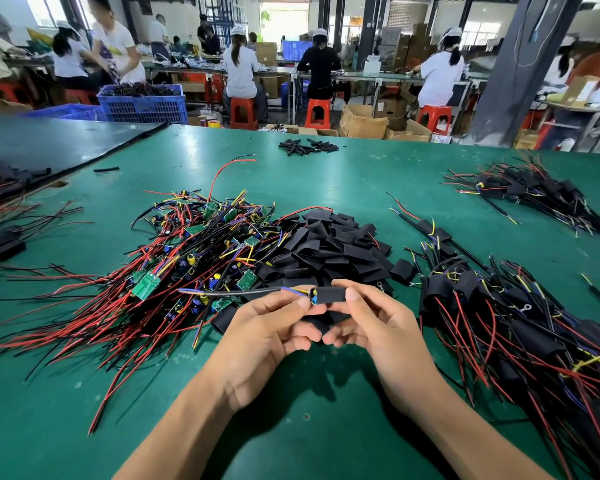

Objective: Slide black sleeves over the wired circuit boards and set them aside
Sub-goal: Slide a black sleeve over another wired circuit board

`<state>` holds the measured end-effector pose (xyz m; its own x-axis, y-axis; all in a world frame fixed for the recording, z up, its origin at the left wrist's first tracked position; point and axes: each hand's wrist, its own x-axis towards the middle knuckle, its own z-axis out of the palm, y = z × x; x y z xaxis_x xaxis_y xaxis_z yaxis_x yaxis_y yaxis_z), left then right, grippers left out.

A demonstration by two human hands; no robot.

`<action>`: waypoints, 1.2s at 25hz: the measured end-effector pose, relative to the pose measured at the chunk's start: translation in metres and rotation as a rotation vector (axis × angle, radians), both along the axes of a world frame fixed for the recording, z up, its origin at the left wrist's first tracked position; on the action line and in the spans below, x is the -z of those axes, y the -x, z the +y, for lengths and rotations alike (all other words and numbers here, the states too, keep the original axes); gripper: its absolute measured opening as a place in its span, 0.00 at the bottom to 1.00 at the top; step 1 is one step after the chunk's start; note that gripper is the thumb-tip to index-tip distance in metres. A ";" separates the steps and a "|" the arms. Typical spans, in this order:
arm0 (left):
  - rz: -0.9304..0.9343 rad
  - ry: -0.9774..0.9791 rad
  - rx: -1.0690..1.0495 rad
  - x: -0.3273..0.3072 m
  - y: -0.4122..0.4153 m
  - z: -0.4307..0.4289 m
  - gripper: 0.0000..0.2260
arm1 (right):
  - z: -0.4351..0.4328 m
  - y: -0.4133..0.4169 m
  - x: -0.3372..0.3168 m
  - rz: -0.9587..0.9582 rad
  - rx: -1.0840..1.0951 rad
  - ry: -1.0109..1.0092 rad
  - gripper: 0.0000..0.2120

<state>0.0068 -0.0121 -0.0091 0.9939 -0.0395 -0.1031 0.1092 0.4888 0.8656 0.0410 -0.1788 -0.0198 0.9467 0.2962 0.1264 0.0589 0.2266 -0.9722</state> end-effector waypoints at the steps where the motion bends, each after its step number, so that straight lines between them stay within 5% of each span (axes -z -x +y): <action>1: 0.005 0.020 0.009 -0.002 0.000 0.000 0.06 | 0.000 0.000 -0.001 -0.002 -0.005 -0.004 0.08; 17: 0.042 0.018 -0.031 -0.001 -0.001 -0.001 0.04 | 0.002 0.001 0.001 -0.101 0.063 0.062 0.09; 30: 0.028 -0.073 -0.083 0.008 -0.004 -0.001 0.16 | -0.004 0.005 -0.002 -0.193 0.059 0.146 0.10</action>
<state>0.0112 -0.0133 -0.0168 0.9901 0.0515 -0.1306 0.0957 0.4332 0.8962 0.0362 -0.1830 -0.0181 0.9255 0.2693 0.2664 0.2555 0.0754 -0.9639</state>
